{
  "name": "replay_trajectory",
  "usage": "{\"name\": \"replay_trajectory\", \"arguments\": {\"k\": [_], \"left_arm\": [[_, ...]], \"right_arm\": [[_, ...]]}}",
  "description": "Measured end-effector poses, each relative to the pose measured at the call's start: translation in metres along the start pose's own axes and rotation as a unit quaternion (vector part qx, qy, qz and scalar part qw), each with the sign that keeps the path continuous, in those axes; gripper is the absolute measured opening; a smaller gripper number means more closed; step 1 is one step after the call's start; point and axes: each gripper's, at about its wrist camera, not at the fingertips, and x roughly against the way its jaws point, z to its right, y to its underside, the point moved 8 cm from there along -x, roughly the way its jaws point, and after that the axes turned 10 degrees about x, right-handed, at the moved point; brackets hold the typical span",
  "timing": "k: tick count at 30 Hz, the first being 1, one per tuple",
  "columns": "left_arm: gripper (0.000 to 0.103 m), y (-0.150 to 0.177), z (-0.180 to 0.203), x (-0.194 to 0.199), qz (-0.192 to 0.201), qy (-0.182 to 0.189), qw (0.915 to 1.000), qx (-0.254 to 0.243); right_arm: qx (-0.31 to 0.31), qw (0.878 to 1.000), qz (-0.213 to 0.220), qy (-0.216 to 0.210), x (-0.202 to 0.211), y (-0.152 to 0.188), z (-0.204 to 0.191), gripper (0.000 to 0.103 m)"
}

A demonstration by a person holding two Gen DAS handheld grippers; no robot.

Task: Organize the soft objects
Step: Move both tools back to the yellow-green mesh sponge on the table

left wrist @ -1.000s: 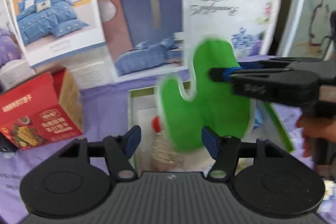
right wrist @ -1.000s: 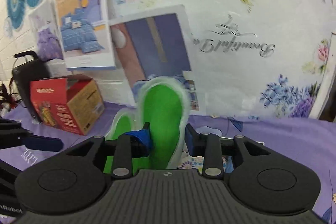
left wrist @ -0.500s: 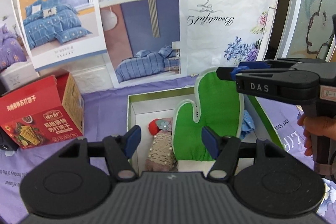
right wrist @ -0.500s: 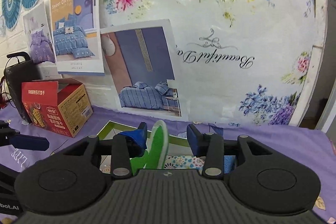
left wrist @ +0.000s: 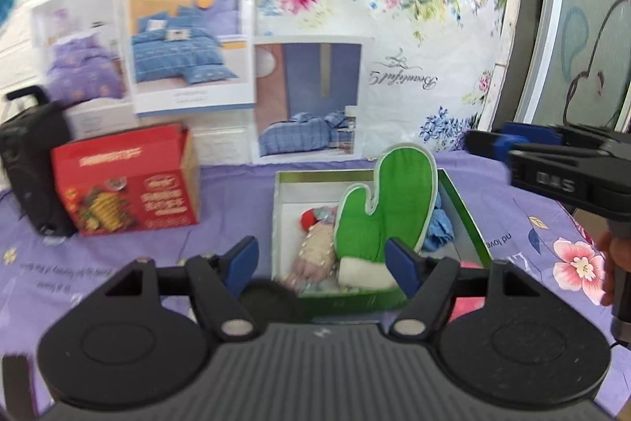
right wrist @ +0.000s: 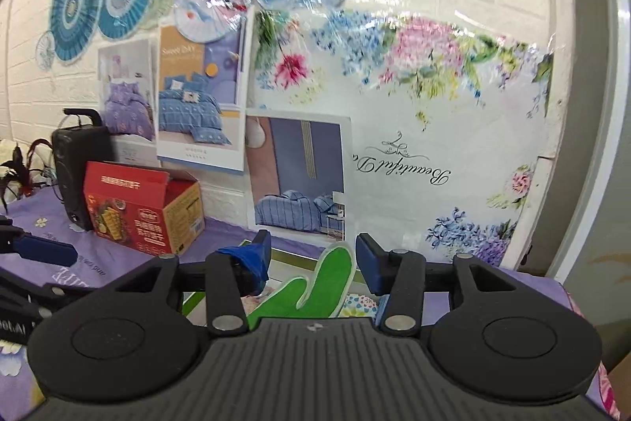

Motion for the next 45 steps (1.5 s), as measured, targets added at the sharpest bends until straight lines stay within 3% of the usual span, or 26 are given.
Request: {"name": "replay_trajectory", "arguments": {"k": [3,4,9,15,20,27,32,38,45], "left_arm": [[0.088,0.019,-0.019,0.030,0.017,-0.010,0.9997,0.016],[0.102,0.027,-0.025,0.039,0.022,-0.014,0.9995,0.020],[0.102,0.073,-0.056,0.075,0.035,-0.050,0.9978,0.024],[0.102,0.135,-0.084,0.089,-0.010,-0.062,0.9972,0.040],[0.102,0.169,-0.087,0.080,-0.054,-0.052,0.9962,0.044],[0.102,0.165,-0.074,0.058,-0.069,-0.032,0.9966,0.033],[0.103,0.132,-0.074,0.039,-0.070,-0.004,0.9948,0.074],[0.103,0.100,-0.063,0.014,-0.077,0.011,0.9933,0.085],[0.103,0.092,-0.059,-0.007,-0.099,0.011,0.9915,0.084]], "right_arm": [[0.005,1.000,0.010,0.005,0.034,0.016,-0.012,0.033],[0.002,1.000,0.010,0.008,0.043,0.025,-0.015,0.034],[-0.006,1.000,-0.027,0.010,0.072,0.090,-0.040,0.036],[-0.085,0.992,-0.091,-0.024,0.082,0.174,-0.077,0.038],[-0.112,0.984,-0.127,-0.063,0.081,0.204,-0.107,0.039],[-0.086,0.983,-0.120,-0.109,0.084,0.189,-0.136,0.040],[-0.050,0.982,-0.109,-0.144,0.071,0.169,-0.162,0.042],[-0.018,0.983,-0.101,-0.154,0.059,0.148,-0.176,0.044],[0.014,0.984,-0.072,-0.160,0.034,0.120,-0.170,0.046]]}}
